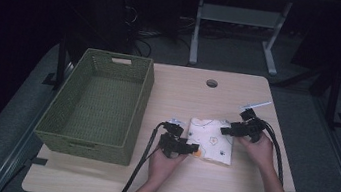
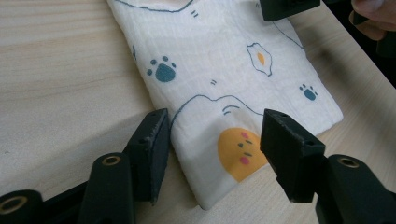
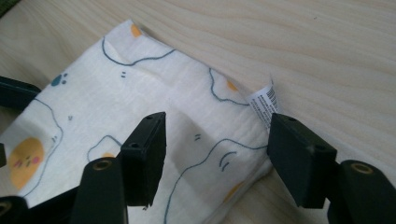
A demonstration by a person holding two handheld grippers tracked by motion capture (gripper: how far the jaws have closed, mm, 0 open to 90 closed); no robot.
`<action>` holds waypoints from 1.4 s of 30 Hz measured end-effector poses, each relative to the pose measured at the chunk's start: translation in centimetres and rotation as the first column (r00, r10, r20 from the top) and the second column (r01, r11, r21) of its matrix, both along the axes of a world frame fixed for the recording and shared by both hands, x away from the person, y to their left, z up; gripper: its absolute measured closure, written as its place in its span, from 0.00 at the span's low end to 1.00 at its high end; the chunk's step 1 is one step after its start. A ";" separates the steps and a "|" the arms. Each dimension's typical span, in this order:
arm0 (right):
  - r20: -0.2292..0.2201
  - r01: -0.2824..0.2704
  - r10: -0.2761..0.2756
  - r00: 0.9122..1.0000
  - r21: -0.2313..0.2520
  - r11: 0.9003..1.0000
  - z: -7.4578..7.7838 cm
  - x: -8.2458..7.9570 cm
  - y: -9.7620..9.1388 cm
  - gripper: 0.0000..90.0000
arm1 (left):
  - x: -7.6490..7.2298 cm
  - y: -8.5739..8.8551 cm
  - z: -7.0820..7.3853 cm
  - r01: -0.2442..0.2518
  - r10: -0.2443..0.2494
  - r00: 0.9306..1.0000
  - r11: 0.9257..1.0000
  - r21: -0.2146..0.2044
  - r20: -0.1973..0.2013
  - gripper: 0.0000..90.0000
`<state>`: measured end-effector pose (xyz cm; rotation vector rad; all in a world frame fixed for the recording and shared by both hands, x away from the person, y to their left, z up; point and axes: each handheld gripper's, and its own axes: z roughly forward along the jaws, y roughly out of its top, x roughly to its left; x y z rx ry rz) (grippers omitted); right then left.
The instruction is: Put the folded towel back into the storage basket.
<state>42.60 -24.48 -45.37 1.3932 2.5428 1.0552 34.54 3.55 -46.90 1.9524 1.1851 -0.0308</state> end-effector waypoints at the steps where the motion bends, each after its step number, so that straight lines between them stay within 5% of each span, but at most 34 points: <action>1: -0.001 -0.001 0.001 1.000 -0.028 1.000 -0.1 0.0 0.3 0.43 | -0.1 -0.1 0.0 -0.007 0.007 1.000 1.000 0.011 0.005 0.51; 9: 0.011 0.001 0.000 1.000 -0.081 0.997 -0.6 -0.1 0.9 0.49 | -0.1 -0.4 -0.1 -0.006 0.006 1.000 1.000 0.028 0.015 0.64; 14: 0.021 -0.015 0.018 1.000 -0.101 0.995 -0.5 -0.3 1.4 0.66 | 0.2 -0.5 -0.2 0.010 -0.010 1.000 0.999 0.035 0.007 0.79; 22: -0.042 -0.017 0.018 0.999 0.016 1.000 -1.0 -0.1 0.6 0.84 | 0.8 -0.5 -0.5 0.024 -0.024 0.999 1.000 0.002 -0.028 0.94; 23: -0.075 -0.002 0.007 0.997 0.070 0.998 -1.2 0.1 0.2 0.85 | 0.8 -0.4 -0.5 0.022 -0.022 0.999 1.000 -0.002 -0.033 0.94; 29: -0.141 0.027 0.001 0.990 0.196 0.980 -1.7 0.2 -1.0 0.86 | 0.8 -0.2 -0.2 0.023 -0.024 0.999 1.000 -0.013 -0.038 0.94; 42: -0.136 0.024 0.014 0.991 0.276 0.961 0.4 -0.2 -1.1 0.87 | 0.8 0.7 2.4 0.039 -0.040 0.999 0.998 -0.056 -0.015 0.95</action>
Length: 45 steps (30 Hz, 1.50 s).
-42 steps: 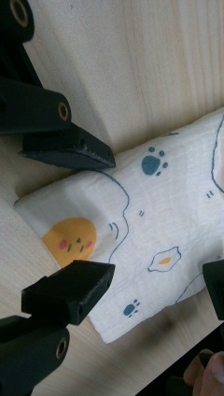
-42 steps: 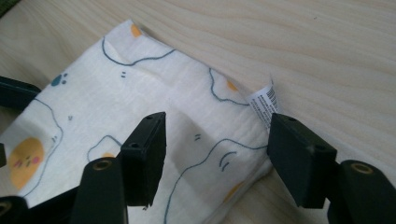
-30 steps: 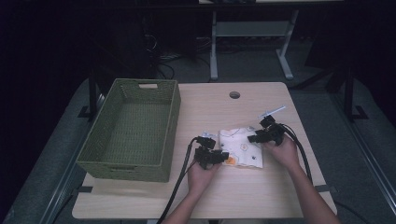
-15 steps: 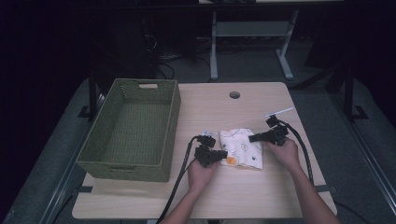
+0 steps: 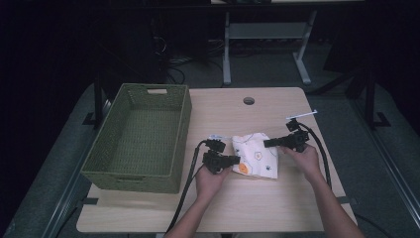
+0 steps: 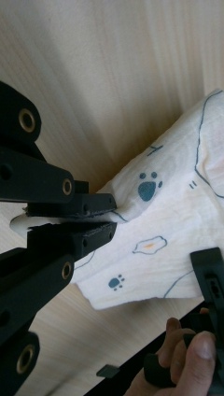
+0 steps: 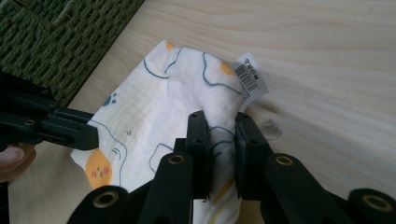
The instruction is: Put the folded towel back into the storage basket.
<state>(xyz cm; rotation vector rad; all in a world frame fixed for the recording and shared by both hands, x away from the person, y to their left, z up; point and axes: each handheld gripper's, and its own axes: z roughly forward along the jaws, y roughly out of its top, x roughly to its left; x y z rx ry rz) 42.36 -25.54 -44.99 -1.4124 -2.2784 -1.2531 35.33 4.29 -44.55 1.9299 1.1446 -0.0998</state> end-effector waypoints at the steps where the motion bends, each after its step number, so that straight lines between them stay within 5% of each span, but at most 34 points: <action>1: 0.001 0.000 0.000 1.000 0.003 1.000 0.2 -0.1 0.1 0.87 | 0.0 0.1 0.4 0.003 -0.003 1.000 1.000 -0.011 0.002 0.95; 20: 0.028 -0.003 0.001 1.000 0.057 0.998 4.1 -0.4 0.0 0.87 | 0.0 1.5 5.3 0.040 -0.038 0.998 0.998 -0.050 0.044 0.96; 45: 0.059 -0.042 0.037 0.998 0.097 0.994 9.0 0.5 3.5 0.87 | 0.6 6.1 10.2 0.042 -0.034 0.996 0.994 -0.099 0.079 0.96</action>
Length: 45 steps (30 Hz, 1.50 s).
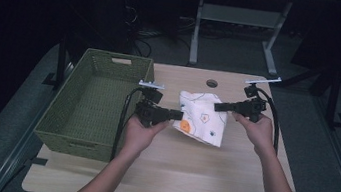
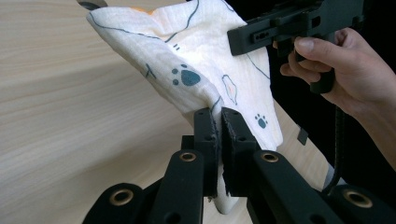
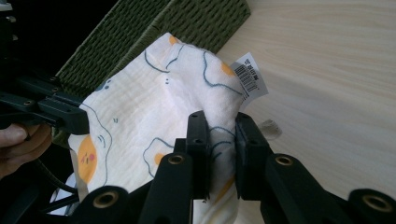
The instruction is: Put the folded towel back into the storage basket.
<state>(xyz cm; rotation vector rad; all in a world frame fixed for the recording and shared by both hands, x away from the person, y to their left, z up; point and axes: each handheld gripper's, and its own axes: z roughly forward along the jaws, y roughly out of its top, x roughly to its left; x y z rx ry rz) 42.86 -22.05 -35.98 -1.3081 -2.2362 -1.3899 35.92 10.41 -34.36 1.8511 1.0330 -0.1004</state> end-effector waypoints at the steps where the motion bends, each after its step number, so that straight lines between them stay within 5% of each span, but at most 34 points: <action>1: 0.003 -0.003 0.003 1.000 0.000 1.000 0.2 0.1 0.2 0.87 | 0.0 0.3 0.1 -0.002 0.002 1.000 1.000 -0.004 0.001 0.96; 45: 0.039 -0.069 0.071 0.997 -0.037 0.997 5.3 2.6 10.5 0.87 | 0.9 10.4 4.2 -0.037 0.038 0.999 0.998 -0.043 0.031 0.96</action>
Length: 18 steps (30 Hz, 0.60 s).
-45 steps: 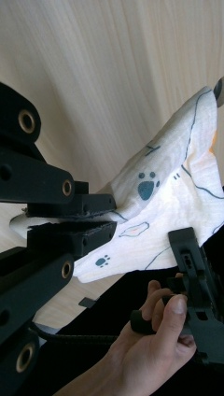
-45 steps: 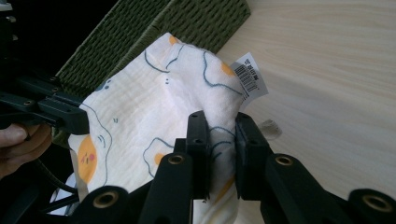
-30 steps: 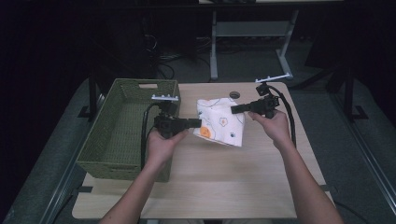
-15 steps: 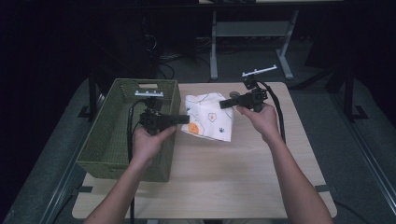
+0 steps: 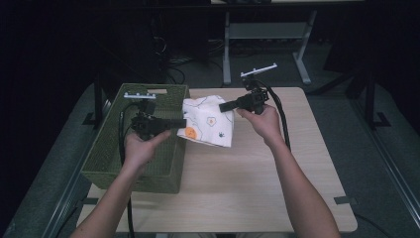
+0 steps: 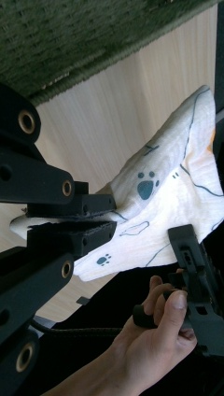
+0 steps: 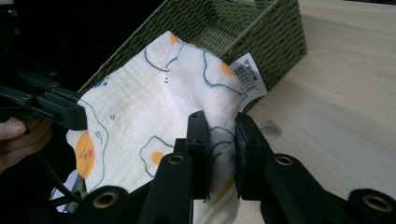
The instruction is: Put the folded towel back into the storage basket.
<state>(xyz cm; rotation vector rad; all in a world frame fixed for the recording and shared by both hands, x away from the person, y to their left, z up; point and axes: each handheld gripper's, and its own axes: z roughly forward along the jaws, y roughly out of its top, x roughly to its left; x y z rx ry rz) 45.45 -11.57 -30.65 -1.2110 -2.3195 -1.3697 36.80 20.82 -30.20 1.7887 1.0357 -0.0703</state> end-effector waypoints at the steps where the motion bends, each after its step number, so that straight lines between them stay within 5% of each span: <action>1: 0.001 -0.001 0.001 1.000 -0.002 1.000 0.1 0.0 0.3 0.87 | 0.0 0.3 0.2 -0.001 0.001 1.000 1.000 0.004 0.003 0.96; 18: 0.023 -0.029 0.029 0.999 -0.002 1.000 2.0 0.6 4.9 0.87 | -0.1 4.3 1.0 -0.033 0.033 0.999 0.999 0.009 0.008 0.96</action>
